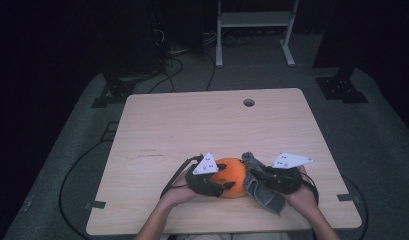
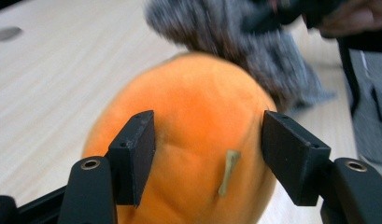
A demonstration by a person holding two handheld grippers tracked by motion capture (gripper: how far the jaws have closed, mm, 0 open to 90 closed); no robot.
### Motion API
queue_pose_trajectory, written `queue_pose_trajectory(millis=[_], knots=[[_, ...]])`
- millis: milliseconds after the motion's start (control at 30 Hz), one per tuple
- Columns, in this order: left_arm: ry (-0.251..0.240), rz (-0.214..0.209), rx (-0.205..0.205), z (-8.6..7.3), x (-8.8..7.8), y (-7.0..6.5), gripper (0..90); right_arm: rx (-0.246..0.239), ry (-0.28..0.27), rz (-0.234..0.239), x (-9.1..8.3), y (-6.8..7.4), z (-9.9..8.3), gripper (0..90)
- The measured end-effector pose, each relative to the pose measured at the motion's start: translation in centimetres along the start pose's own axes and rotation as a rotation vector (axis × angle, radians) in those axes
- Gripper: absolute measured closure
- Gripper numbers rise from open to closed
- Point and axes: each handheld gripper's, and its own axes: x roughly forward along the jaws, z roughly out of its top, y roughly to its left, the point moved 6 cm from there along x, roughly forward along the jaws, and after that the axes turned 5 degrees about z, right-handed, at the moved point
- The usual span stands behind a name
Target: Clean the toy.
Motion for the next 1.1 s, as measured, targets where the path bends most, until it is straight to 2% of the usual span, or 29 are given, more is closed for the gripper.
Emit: queue_pose_trajectory(millis=[67, 167, 267, 333, 467, 567, 667, 733, 800, 867, 933, 967, 1100], knots=[[0.034, -0.029, 0.015, -0.3, -0.3, -0.1, 35.7, 0.012, -0.021, 0.025, -0.1, 0.3, 0.3, 73.9], [0.051, -0.063, 0.031, -0.3, -0.7, -0.2, 34.2, -0.002, -0.009, 0.043, 0.3, 1.0, 0.3, 73.9], [0.021, -0.105, 0.024, 0.3, -1.5, -0.1, 29.4, -0.036, 0.013, 0.074, 0.4, 1.6, -0.1, 73.9], [-0.002, -0.094, 0.026, 0.9, -1.6, 0.1, 24.9, -0.047, 0.022, 0.095, 0.2, 1.8, -0.5, 73.9], [-0.003, -0.077, 0.038, 1.9, -0.9, 0.6, 17.4, -0.06, 0.032, 0.143, 0.0, 2.4, -1.0, 73.8], [0.056, -0.067, 0.035, 2.4, 0.3, 1.0, 13.1, -0.069, 0.038, 0.178, -0.3, 2.7, -1.3, 73.5], [0.121, -0.062, 0.017, 2.0, 1.8, 1.0, 10.3, -0.055, 0.025, 0.187, -0.9, 2.3, -1.5, 73.4], [0.134, -0.065, 0.018, 1.7, 2.3, 0.8, 9.4, -0.035, 0.013, 0.176, -1.5, 1.5, -1.6, 73.2], [0.134, -0.066, 0.015, 1.4, 2.7, 0.5, 9.5, -0.024, 0.017, 0.139, -2.0, 0.6, -1.8, 72.9], [0.132, -0.069, 0.023, 1.2, 2.7, 0.3, 10.3, 0.002, 0.026, 0.081, -2.6, -0.9, -2.3, 72.8], [0.135, -0.074, 0.043, 1.0, 2.6, 0.1, 14.3, 0.024, 0.037, 0.035, -3.0, -2.2, -2.8, 72.4], [0.135, -0.07, 0.052, 0.9, 2.6, 0.1, 19.2, 0.034, 0.043, -0.005, -3.3, -3.1, -3.1, 72.2], [0.132, -0.057, 0.066, 0.8, 2.3, -0.1, 32.7, 0.071, 0.065, -0.068, -3.6, -5.1, -4.1, 69.5]])
